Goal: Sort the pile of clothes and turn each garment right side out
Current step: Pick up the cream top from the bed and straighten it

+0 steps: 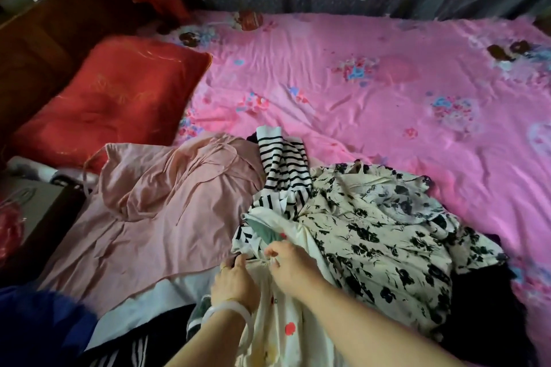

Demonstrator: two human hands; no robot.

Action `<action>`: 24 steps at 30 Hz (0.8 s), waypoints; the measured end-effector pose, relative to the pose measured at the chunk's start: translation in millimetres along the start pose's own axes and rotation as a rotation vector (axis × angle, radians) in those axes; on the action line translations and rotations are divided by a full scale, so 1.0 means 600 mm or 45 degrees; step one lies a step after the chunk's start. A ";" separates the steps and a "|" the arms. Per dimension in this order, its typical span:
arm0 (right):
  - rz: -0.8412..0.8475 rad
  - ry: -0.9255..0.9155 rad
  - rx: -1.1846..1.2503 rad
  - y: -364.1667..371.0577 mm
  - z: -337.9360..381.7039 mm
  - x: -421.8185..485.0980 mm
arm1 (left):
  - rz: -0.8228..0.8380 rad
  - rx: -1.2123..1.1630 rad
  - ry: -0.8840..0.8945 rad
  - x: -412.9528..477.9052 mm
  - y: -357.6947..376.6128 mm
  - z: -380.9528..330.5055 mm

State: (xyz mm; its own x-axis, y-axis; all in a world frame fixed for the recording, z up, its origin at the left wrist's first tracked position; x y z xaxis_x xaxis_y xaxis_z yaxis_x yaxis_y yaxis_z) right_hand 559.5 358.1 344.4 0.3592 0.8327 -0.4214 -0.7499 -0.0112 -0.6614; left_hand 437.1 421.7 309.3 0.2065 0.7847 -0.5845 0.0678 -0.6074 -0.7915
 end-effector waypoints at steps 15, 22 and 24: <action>0.611 -0.228 -0.265 0.017 0.066 0.051 | 0.043 -0.627 0.275 -0.030 -0.136 0.013; 0.416 -0.435 -0.218 -0.114 0.235 0.000 | -0.296 -0.639 0.331 -0.152 -0.352 0.115; 0.332 -0.514 -0.112 -0.155 0.301 -0.030 | -0.352 -0.621 0.331 -0.188 -0.400 0.135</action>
State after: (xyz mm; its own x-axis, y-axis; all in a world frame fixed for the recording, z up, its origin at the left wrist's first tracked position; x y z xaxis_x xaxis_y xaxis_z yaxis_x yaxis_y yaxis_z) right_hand 522.6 444.2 525.3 -0.0913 0.9439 -0.3174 -0.7304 -0.2801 -0.6229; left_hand 318.5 489.0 550.8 0.3444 0.9026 -0.2583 0.5785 -0.4207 -0.6988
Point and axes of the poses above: each hand's wrist, its own x-axis towards the middle knuckle, its own y-axis out of the palm, z = x × y, the point moved 7 cm from there along x, towards the middle knuckle, and after that the axes turned 5 degrees about -y, right-handed, at the moved point
